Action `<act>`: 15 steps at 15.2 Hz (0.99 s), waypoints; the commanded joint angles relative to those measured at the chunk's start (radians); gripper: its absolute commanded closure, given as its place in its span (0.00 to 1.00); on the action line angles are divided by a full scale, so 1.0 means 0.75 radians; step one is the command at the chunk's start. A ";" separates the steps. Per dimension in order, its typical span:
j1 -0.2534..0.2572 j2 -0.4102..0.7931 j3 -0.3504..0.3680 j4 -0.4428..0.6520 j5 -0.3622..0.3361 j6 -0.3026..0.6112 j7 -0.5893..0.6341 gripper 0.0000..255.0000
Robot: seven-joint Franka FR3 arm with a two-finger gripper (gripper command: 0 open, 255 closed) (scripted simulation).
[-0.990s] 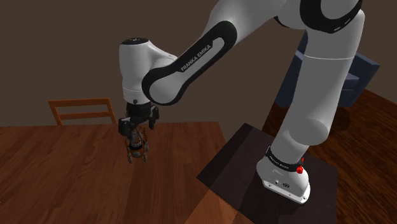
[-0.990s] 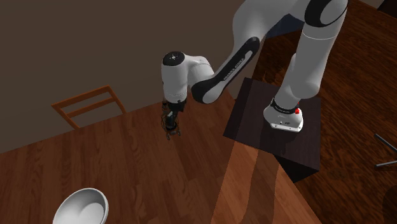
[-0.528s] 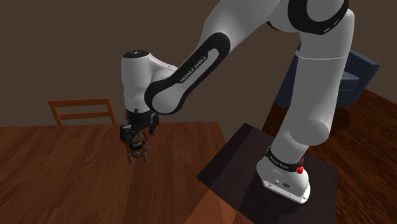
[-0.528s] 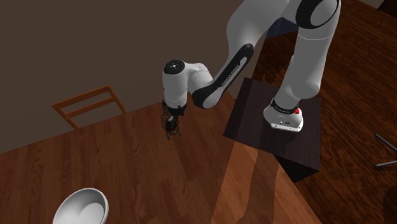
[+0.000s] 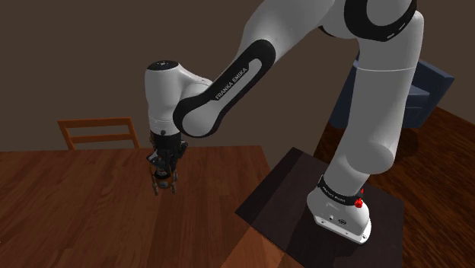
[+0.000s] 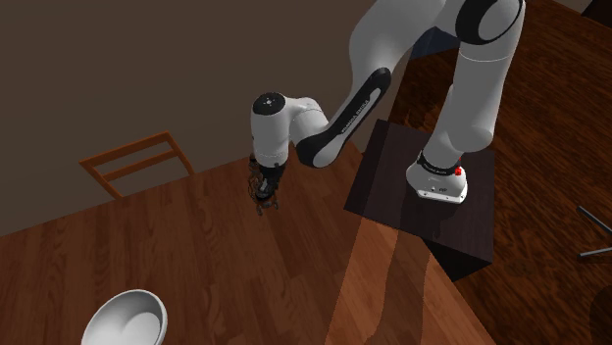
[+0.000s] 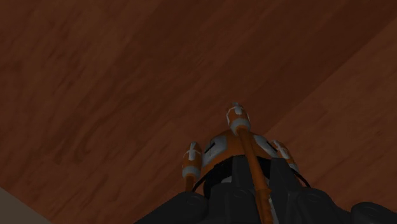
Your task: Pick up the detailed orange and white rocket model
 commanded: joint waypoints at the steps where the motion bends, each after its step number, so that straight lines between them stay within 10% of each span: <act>1: -0.001 0.001 -0.001 -0.001 0.000 0.000 0.000 1.00; 15: -0.035 -0.158 0.043 0.068 0.131 -0.203 -0.088 1.00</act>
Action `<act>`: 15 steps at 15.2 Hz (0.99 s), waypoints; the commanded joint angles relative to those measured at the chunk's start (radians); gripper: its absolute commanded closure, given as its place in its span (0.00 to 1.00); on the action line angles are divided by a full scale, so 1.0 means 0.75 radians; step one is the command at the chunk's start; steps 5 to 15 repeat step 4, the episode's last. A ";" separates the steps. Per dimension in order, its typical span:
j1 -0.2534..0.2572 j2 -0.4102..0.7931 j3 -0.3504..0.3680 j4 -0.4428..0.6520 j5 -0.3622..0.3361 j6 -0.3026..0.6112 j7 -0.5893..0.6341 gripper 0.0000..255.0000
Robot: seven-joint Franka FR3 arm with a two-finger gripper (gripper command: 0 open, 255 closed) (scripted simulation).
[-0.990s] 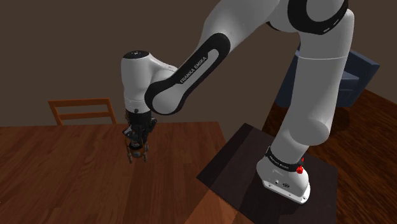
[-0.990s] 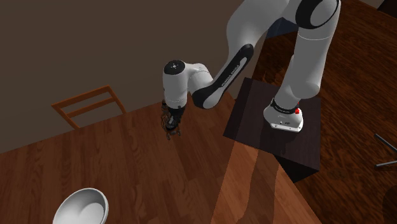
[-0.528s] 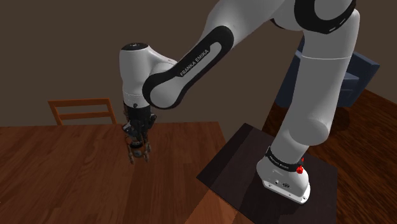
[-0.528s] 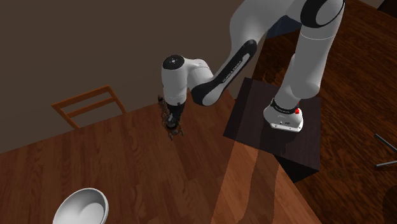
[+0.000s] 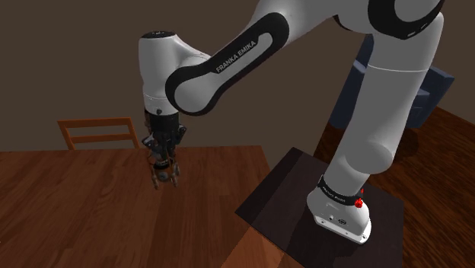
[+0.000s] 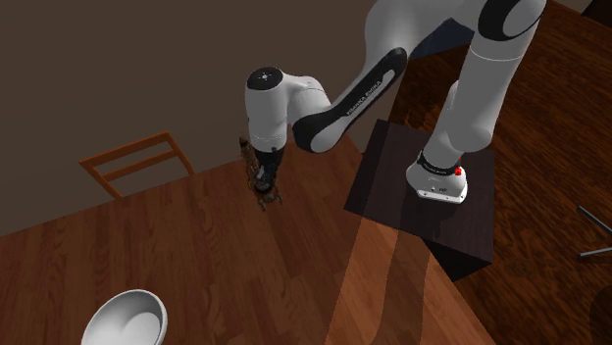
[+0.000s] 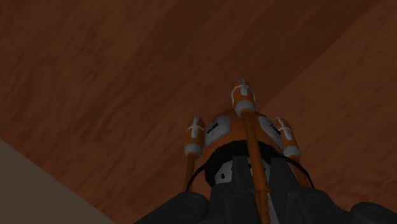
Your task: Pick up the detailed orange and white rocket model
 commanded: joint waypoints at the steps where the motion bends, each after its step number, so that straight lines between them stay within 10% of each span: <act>1: -0.005 -0.023 0.004 0.013 0.018 -0.031 -0.013 1.00; 15: -0.006 -0.036 0.005 0.021 0.027 -0.050 -0.020 1.00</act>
